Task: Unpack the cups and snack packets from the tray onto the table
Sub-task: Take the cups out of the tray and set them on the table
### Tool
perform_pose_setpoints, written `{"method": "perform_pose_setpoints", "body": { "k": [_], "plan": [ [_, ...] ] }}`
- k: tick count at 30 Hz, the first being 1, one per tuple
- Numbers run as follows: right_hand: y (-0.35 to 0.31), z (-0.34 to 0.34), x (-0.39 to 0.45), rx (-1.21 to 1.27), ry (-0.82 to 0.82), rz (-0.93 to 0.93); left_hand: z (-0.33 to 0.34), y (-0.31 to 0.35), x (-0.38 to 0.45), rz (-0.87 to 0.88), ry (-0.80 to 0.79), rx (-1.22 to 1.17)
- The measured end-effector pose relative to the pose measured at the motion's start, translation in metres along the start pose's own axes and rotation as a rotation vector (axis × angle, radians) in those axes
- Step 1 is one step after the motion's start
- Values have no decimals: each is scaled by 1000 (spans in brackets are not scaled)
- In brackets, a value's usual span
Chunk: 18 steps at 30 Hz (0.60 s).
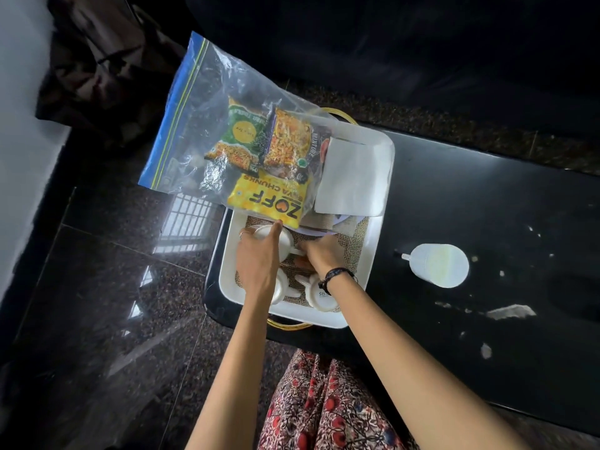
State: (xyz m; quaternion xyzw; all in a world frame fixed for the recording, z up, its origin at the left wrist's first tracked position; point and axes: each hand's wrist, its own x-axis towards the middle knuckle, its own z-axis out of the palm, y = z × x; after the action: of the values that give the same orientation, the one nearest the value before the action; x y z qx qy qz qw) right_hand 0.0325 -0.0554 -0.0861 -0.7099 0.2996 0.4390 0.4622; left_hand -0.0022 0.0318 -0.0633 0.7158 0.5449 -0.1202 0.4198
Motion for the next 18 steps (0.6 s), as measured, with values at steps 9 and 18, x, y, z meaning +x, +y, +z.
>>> {"method": "perform_pose_setpoints", "body": {
  "k": [9, 18],
  "plan": [
    [2, -26, -19, 382, -132, 134, -7, 9, -24, 48, 8, -69],
    [29, -127, -56, 520, 101, -159, 23, 50, -88, 98, -470, -226]
  ]
}}
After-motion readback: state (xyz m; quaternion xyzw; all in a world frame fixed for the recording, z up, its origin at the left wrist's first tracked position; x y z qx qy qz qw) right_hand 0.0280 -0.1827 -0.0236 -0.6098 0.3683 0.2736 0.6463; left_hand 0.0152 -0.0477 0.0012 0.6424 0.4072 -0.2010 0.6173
